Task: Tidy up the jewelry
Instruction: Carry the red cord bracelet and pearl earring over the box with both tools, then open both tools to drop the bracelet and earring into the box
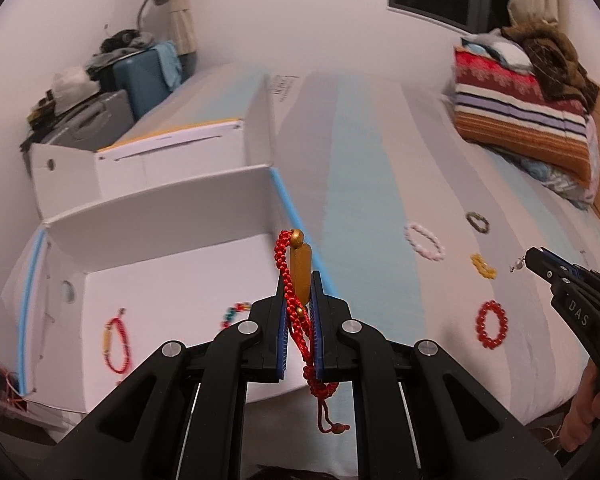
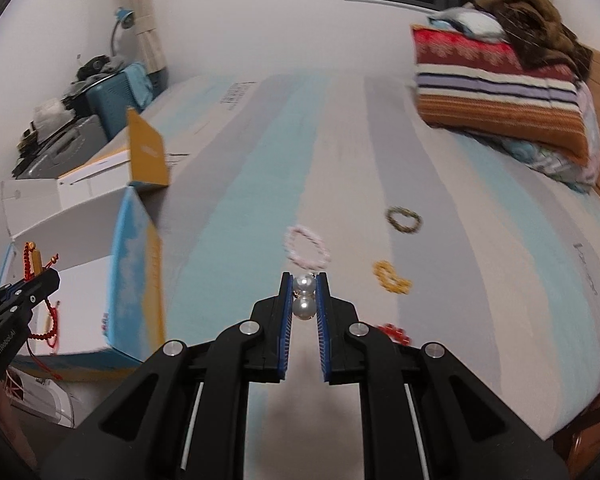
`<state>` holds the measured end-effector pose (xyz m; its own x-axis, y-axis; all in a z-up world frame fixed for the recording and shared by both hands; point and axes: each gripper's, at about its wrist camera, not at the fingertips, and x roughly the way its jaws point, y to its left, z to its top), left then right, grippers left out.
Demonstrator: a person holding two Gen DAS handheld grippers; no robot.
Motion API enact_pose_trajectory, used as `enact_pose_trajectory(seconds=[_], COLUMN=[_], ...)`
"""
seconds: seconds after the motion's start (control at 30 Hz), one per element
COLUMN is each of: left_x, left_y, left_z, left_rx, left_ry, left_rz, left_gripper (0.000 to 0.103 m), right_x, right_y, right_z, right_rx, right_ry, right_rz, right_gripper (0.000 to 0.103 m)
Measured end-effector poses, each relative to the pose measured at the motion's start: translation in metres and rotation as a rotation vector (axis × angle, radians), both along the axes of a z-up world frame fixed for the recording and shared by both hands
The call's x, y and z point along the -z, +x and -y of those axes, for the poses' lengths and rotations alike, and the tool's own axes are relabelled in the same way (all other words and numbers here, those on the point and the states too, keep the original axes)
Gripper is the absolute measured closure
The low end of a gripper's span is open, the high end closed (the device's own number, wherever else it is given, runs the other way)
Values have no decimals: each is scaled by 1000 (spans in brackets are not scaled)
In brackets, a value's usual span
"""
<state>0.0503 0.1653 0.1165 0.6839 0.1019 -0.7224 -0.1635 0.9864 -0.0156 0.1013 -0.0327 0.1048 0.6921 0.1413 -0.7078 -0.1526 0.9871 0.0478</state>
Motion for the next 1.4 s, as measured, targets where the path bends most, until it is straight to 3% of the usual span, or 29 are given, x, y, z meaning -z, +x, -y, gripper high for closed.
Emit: enact_pose_trajectory(seconds=[0.4,0.73,1.2,1.4], left_x=[-6,24,84,85], left_y=[-18,-22,-6,-5], left_z=[-88,-150,-184,-184], left_rx=[-133,-231,-260,-259], left_ry=[23,7,-2,13], left_rz=[-10,-75,-214,-225], left_gripper=[94,94,94,94], right_x=[-21,8,72,88], right_y=[-5,-12,12,12], right_z=[-118,-203,-244,-250], right_rx=[-186,-326,-357,-364], right_ry=[-21,-47,-96,-103], right_rz=[49,1,-176,-210], right_gripper=[93,93,93,93])
